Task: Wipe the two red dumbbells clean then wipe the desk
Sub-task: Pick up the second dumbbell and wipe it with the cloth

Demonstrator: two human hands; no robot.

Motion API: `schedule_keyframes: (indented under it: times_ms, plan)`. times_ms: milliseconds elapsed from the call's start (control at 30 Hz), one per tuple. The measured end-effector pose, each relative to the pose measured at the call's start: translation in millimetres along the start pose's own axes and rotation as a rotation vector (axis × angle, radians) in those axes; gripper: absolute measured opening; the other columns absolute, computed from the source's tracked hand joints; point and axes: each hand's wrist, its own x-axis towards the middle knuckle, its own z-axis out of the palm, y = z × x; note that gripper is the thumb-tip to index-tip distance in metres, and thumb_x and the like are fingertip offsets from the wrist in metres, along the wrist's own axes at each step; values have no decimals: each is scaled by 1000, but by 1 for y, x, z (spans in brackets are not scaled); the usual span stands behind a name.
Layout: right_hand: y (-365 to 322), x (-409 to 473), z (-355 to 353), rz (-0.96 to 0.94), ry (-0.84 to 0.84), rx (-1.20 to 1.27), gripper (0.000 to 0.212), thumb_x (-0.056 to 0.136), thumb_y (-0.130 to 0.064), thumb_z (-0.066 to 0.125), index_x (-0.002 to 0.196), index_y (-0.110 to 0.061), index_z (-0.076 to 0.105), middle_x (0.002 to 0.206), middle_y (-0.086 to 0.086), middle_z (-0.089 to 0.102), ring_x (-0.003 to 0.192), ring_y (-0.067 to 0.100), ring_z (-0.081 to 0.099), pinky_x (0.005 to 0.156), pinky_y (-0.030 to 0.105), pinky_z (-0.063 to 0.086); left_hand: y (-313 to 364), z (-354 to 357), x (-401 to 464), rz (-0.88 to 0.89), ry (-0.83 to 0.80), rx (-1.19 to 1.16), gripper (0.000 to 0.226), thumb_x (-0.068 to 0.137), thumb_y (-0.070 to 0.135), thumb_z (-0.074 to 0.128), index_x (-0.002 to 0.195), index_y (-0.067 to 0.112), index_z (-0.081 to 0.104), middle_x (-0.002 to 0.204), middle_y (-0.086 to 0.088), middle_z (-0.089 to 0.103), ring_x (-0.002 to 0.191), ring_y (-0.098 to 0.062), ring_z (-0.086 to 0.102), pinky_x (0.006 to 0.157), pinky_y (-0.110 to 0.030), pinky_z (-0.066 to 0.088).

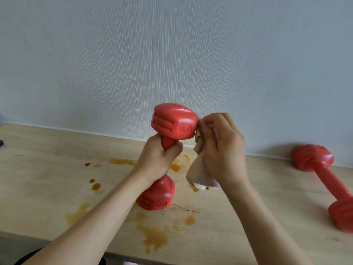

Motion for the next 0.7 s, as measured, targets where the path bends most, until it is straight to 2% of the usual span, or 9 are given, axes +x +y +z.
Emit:
schedule_keyframes:
  times_ms: [200, 333, 400, 567, 633, 700]
  plan:
    - [-19, -7, 1, -92, -34, 20, 12, 92, -9, 54, 81, -13, 55, 79, 2, 58, 57, 16, 60, 60, 35, 49, -2, -4, 5, -75, 42, 17, 35, 69, 27, 53, 69, -8, 52, 52, -9, 49, 45, -12, 47, 49, -25, 37]
    - [-11, -2, -1, 135, -35, 203, 11, 93, -7, 55, 85, -13, 53, 62, 5, 62, 54, 17, 62, 56, 32, 52, -3, -5, 2, -69, -55, -46, 20, 71, 24, 56, 63, 6, 53, 48, 2, 49, 47, -11, 49, 51, -22, 41]
    - [-5, -1, -1, 185, -34, 241, 8, 94, -9, 55, 87, -12, 54, 59, 5, 63, 54, 21, 63, 56, 36, 52, -4, -5, 2, -58, -103, -70, 22, 73, 22, 57, 62, 3, 52, 48, 0, 48, 48, -12, 49, 54, -26, 41]
    - [6, 0, 2, 270, -21, 254, 8, 89, -29, 56, 85, -22, 55, 68, 5, 66, 70, 31, 67, 68, 54, 52, -3, -9, -1, -16, -190, -121, 31, 69, 28, 60, 61, -1, 49, 52, -9, 45, 52, -20, 45, 53, -30, 40]
    - [2, -3, 1, 242, -30, 239, 7, 90, -25, 57, 85, -21, 56, 69, 6, 67, 69, 27, 67, 67, 51, 53, -2, -10, -1, -53, -167, -140, 28, 71, 23, 60, 62, -1, 51, 52, -9, 46, 52, -19, 47, 53, -28, 41]
    - [-8, -8, 4, 148, -41, 190, 10, 91, -19, 58, 83, -22, 55, 75, 7, 66, 68, 18, 66, 67, 42, 54, -2, -11, 1, -98, -98, -149, 19, 75, 18, 59, 62, 5, 54, 50, -2, 49, 49, -13, 49, 51, -22, 43]
